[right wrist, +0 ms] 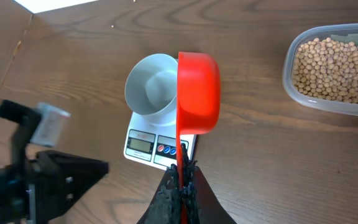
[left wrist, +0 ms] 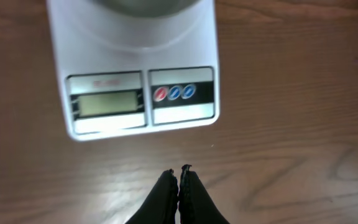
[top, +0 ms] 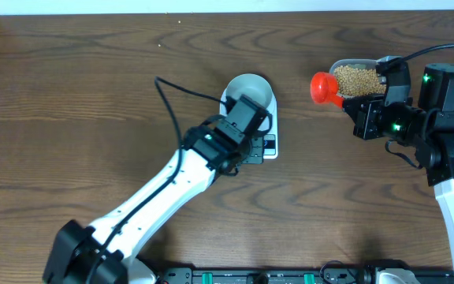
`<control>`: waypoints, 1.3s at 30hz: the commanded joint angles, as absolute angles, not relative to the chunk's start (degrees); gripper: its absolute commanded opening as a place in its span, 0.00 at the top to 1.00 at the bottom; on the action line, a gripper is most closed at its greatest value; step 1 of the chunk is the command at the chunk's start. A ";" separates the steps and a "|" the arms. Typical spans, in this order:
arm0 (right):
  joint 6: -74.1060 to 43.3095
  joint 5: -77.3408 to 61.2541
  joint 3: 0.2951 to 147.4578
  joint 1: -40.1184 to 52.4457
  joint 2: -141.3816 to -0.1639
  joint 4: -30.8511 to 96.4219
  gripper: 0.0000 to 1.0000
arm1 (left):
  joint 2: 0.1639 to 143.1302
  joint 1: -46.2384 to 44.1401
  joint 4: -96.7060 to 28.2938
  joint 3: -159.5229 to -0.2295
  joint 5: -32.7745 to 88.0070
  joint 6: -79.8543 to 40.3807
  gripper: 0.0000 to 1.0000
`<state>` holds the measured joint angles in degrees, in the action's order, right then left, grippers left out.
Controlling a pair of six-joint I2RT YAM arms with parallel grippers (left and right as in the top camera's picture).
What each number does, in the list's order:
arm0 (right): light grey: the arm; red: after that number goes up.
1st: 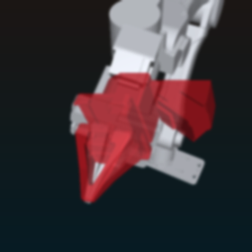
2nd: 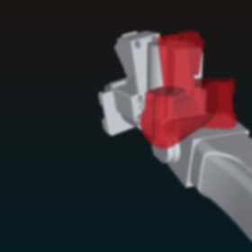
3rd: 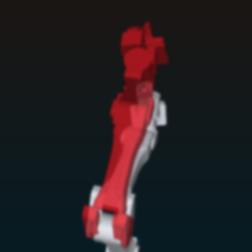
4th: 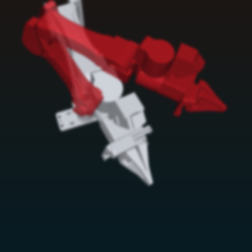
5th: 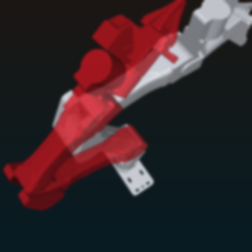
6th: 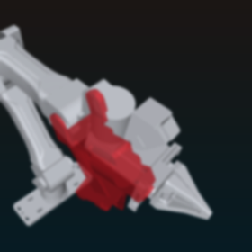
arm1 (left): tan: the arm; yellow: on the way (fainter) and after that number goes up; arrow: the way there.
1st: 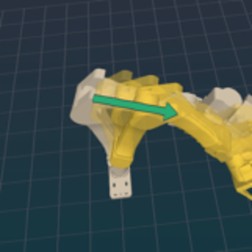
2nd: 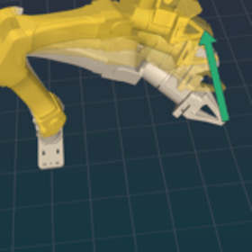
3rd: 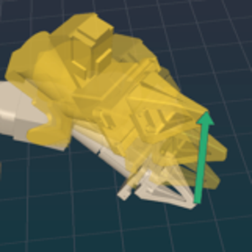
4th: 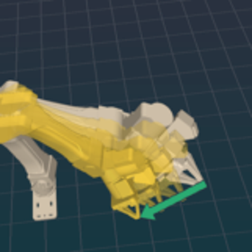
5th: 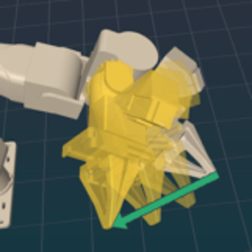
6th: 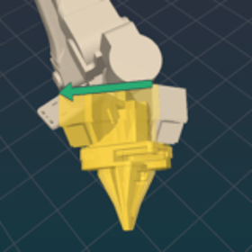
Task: Scoop item into bowl and weigh 50g on scale
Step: 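Move the left gripper to the scale's front buttons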
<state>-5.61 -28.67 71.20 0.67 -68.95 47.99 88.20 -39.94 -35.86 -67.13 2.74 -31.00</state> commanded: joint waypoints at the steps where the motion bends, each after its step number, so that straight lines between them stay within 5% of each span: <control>1: -4.34 -28.82 72.47 1.17 -69.01 47.90 0.99 | 90.54 -40.51 -33.58 -66.98 1.58 -29.15 0.93; 39: -4.12 -27.31 72.47 1.17 -69.01 47.40 0.99 | 103.11 -40.21 -25.45 -66.96 -6.70 -25.08 0.93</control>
<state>-5.30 -27.33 71.20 0.67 -68.95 47.48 101.56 -40.40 -25.50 -67.13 -5.15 -25.63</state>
